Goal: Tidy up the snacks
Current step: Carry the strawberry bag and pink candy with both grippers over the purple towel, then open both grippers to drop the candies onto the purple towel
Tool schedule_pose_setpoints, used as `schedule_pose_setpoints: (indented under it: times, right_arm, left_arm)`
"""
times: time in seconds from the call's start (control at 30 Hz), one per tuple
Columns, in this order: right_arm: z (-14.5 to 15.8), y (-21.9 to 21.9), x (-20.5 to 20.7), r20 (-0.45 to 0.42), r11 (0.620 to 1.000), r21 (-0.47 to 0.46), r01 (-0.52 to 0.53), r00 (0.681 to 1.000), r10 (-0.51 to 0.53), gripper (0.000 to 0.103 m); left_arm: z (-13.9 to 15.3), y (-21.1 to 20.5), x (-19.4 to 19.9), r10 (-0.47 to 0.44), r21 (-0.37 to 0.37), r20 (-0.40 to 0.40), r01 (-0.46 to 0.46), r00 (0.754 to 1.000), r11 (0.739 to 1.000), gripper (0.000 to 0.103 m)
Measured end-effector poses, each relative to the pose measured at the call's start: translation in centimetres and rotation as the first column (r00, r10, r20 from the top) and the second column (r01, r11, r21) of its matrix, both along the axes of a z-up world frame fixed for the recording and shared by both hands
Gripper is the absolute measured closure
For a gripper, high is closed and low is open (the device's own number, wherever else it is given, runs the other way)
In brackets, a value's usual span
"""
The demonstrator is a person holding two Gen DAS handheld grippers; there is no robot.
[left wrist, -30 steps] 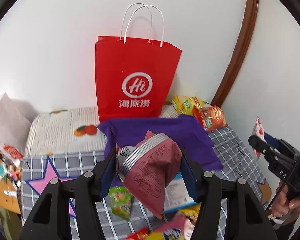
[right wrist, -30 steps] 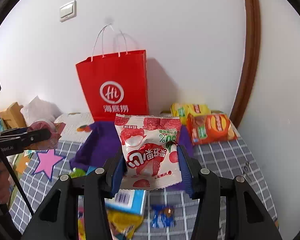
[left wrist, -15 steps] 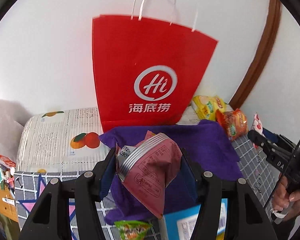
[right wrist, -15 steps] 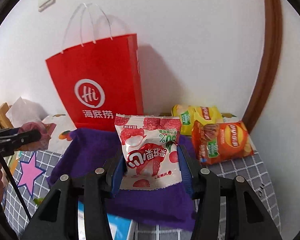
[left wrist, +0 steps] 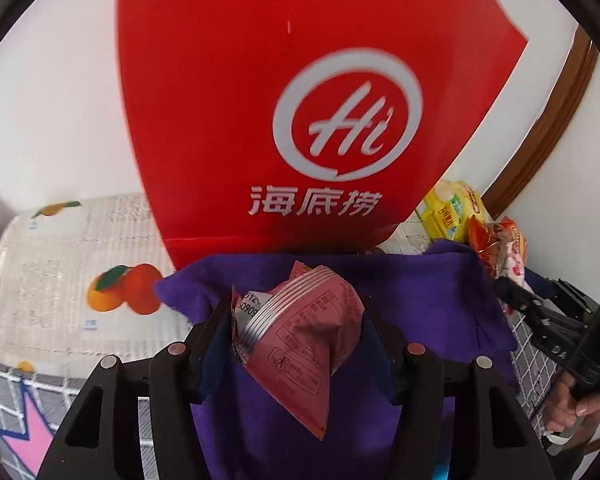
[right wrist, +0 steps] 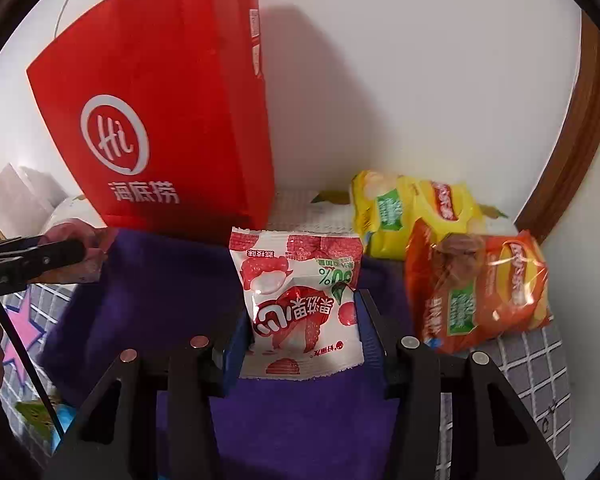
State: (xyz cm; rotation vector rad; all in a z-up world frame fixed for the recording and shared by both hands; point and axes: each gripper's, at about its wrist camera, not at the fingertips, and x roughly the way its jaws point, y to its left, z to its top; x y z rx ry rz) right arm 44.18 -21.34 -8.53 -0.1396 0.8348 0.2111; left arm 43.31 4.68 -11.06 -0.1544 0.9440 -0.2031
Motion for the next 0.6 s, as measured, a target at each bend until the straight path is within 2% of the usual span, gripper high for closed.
schedule_pose_setpoints:
  times: [0.1,0.13,0.2,0.27,0.6]
  right_arm:
    - [-0.8,-0.5,0.5,-0.039,0.999,0.03,-0.016,0.999,0.017,0.053]
    - [-1.4,-0.7,0.9,-0.063,0.999,0.039,-0.019,0.998,0.021,0.053]
    - [-2.7,-1.0,1.6,-0.11,0.999,0.039,0.0,0.994,0.005,0.053]
    - [-3.9,-1.3,2.3,-0.15,0.999,0.033,0.027,0.988,-0.022,0.053]
    - [-6.0,-1.0,2.9,-0.201,0.999,-0.001,0.044,0.979,-0.043,0.053]
  left_arm:
    - [-1.6,-0.2,0.6,-0.013,0.015,-0.044,0.014,0.999,1.0,0.045]
    - [-2.0,-0.1,0.6,-0.021,-0.007,-0.046,0.021,0.999,1.0,0.045]
    - [-2.7,-0.3,0.8,-0.035,-0.035,-0.066,0.033,0.997,0.999,0.045]
    - [-3.2,-0.8,1.0,-0.038,-0.017,-0.073,0.037,0.997,0.999,0.045]
    - [-4.0,-1.7,1.4,-0.035,0.003,-0.063,0.036,0.997,0.999,0.044]
